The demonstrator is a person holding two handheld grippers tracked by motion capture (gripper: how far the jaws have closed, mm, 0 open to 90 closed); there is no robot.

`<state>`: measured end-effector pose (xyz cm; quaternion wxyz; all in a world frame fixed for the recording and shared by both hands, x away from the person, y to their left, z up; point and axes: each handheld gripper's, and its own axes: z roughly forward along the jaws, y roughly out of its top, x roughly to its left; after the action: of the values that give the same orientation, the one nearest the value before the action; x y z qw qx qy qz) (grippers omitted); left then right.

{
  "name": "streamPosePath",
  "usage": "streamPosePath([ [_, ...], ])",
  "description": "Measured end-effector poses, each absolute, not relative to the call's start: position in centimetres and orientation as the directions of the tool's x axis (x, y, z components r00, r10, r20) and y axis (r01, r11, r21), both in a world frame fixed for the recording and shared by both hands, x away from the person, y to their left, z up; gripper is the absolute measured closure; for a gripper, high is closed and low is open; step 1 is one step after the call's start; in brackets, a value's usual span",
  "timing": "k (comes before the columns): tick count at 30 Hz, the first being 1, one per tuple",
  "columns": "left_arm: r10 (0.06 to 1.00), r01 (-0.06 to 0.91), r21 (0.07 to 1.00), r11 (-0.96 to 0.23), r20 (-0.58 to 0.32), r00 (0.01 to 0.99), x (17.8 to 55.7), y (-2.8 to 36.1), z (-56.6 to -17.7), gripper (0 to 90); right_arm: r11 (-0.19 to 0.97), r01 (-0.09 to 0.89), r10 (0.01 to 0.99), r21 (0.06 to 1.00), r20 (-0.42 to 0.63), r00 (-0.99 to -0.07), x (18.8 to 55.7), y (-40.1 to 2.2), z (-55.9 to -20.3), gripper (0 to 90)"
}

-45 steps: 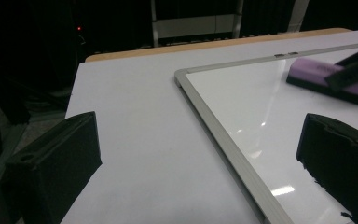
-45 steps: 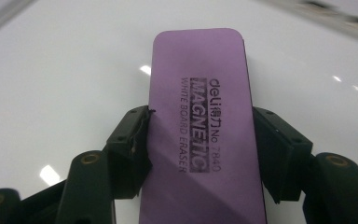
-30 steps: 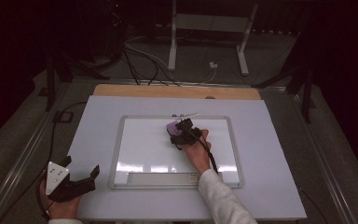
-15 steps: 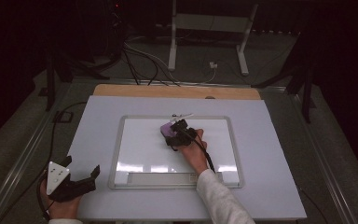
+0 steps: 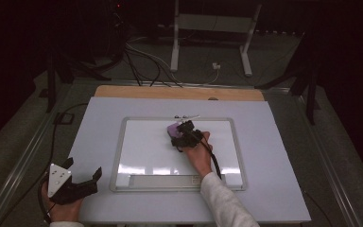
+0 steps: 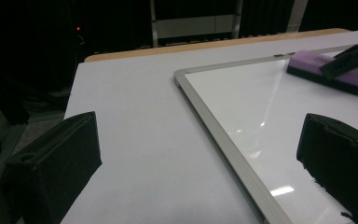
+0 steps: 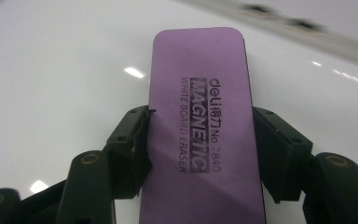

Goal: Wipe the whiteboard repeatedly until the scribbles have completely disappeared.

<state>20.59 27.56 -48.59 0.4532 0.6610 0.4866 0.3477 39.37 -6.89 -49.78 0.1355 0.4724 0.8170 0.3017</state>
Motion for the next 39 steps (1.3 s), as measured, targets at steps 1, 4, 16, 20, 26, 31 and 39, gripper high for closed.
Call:
streamPosePath([
  [1,0.958,0.327,0.938,-0.117,0.020,0.286,20.6,27.5,-48.6,0.4,0.389,0.679,0.840,0.622,0.062,-0.538,38.8,-6.3,-49.8,40.9],
  [4,0.957,0.327,0.937,-0.122,0.024,0.290,20.6,27.4,-48.5,0.4,0.439,0.648,0.800,0.622,0.058,-0.597,37.5,-4.8,-49.7,40.9],
  [16,0.958,0.328,0.937,-0.119,0.022,0.286,20.5,27.6,-48.6,0.4,0.331,0.706,0.888,0.626,0.047,-0.458,38.9,-8.6,-49.8,40.9],
  [20,0.957,0.330,0.936,-0.124,0.025,0.288,20.6,27.5,-48.6,0.4,0.314,0.719,0.921,0.620,-0.017,-0.388,39.1,-9.9,-49.5,41.0],
  [26,0.958,0.333,0.935,-0.122,0.023,0.285,20.7,27.5,-48.7,0.4,0.319,0.703,0.923,0.636,-0.040,-0.382,38.5,-11.0,-48.9,40.9],
  [31,0.959,0.332,0.936,-0.119,0.021,0.284,20.7,27.6,-48.7,0.4,0.304,0.684,0.919,0.663,-0.016,-0.393,37.6,-11.5,-47.8,40.9],
  [39,0.957,0.334,0.934,-0.126,0.026,0.289,20.7,27.5,-48.7,0.4,0.296,0.664,0.916,0.687,-0.007,-0.402,36.4,-12.5,-46.5,40.9],
])
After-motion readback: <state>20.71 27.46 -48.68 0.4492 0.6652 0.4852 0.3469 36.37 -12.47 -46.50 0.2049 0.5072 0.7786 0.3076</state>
